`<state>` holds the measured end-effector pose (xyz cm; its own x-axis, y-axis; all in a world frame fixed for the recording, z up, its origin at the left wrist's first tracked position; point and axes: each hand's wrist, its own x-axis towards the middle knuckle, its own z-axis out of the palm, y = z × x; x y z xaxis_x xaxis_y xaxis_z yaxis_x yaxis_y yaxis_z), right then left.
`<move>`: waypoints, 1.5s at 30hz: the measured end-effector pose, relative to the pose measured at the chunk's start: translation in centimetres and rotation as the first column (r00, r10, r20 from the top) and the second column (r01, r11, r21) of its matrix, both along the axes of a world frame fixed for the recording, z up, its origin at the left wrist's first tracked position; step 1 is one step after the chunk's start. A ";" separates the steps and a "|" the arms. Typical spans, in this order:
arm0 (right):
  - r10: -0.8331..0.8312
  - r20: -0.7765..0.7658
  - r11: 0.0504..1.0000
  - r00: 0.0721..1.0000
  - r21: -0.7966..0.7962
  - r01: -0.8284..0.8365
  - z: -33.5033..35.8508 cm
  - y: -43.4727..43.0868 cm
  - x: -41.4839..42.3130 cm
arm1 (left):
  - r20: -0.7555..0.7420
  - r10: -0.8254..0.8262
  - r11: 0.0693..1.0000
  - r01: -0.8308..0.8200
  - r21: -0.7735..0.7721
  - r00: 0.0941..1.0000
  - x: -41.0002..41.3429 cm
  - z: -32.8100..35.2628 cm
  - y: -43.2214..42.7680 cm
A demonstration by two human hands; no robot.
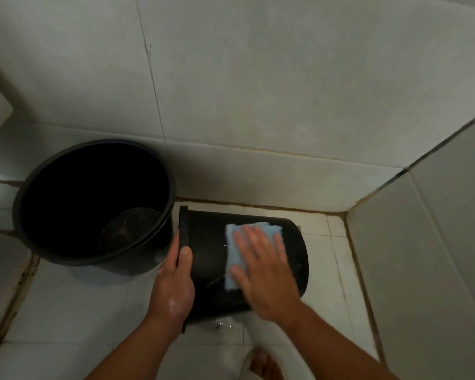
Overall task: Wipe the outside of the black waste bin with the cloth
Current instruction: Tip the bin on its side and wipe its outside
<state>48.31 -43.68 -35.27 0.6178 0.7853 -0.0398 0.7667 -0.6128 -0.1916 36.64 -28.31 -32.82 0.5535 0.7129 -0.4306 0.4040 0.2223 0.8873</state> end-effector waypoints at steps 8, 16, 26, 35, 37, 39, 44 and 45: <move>-0.297 -0.031 0.954 0.954 0.026 0.298 0.5 1.6 -1.1 | -0.046 -0.053 0.996 0.056 0.068 0.998 0.1 0.5 -0.5; 0.078 -0.029 0.997 0.997 0.018 -0.077 0.2 0.3 -1.3 | 0.000 0.005 0.997 -0.005 -0.081 1.000 0.1 0.7 -0.2; -0.201 -0.030 0.980 0.979 0.001 0.201 1.3 2.6 0.5 | 0.040 -0.002 0.989 0.008 -0.150 0.999 0.4 0.4 -0.6; 0.152 0.027 0.988 0.988 -0.028 -0.151 -0.4 -1.9 -1.2 | -0.015 0.052 0.966 -0.055 -0.251 0.999 0.5 -0.2 0.3; -0.100 -0.045 0.995 0.994 -0.017 0.099 -0.2 -3.7 1.6 | 0.023 0.055 0.968 -0.048 -0.248 0.998 0.8 0.2 0.0; -0.302 -0.076 0.953 0.950 -0.007 0.303 0.0 -3.5 2.7 | 0.027 0.041 0.976 -0.034 -0.214 0.999 0.9 0.6 -0.4; -0.161 -0.050 0.986 0.986 0.034 0.163 0.9 2.5 -3.3 | -0.017 0.037 0.973 -0.040 -0.228 0.999 1.1 0.7 -0.3; -0.017 -0.058 1.000 0.998 0.025 0.018 0.9 3.0 -4.9 | -0.001 0.025 0.965 -0.024 -0.261 1.000 1.0 0.8 0.0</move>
<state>43.42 -40.69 -34.38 0.6285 0.7758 -0.0558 0.7432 -0.6202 -0.2511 37.62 -28.32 -32.05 0.5383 0.5889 -0.6028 0.3940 0.4565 0.7977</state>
